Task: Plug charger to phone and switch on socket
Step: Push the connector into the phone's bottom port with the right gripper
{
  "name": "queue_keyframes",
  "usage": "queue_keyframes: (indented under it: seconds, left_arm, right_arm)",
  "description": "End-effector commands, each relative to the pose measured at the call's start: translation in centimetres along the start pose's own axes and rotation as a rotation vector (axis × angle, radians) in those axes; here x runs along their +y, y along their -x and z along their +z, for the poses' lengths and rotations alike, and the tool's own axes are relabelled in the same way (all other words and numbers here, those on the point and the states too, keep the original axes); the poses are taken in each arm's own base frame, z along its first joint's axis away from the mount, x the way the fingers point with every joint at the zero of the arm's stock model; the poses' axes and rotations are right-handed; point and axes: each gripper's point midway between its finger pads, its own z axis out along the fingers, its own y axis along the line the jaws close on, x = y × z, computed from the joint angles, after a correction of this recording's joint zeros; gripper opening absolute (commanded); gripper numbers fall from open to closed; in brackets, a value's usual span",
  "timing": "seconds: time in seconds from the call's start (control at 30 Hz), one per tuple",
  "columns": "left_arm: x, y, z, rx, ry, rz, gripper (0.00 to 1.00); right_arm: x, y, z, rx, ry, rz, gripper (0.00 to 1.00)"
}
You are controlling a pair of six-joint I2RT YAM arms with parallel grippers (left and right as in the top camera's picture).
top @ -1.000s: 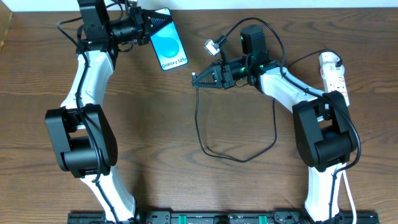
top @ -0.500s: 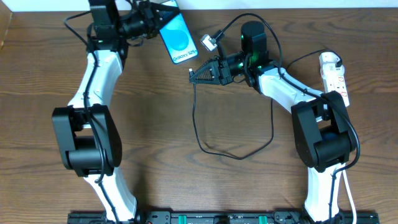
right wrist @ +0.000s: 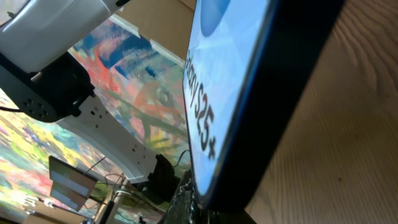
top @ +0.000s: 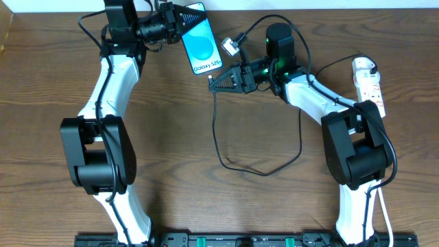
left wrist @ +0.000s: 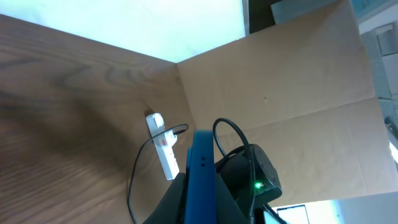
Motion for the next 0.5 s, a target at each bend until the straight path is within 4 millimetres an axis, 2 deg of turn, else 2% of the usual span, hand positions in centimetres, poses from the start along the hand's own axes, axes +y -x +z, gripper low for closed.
queue_keyframes:
  seconds: [0.0, 0.47]
  left_arm:
    - [-1.81, -0.09, -0.46, 0.017, -0.029, 0.047, 0.07]
    - [-1.87, -0.19, -0.46, 0.022, -0.032, 0.046, 0.07]
  right_arm:
    - [0.34, 0.09, 0.33, 0.013, 0.015, 0.009, 0.01]
    - [0.77, 0.60, 0.35, 0.013, 0.016, -0.019, 0.01]
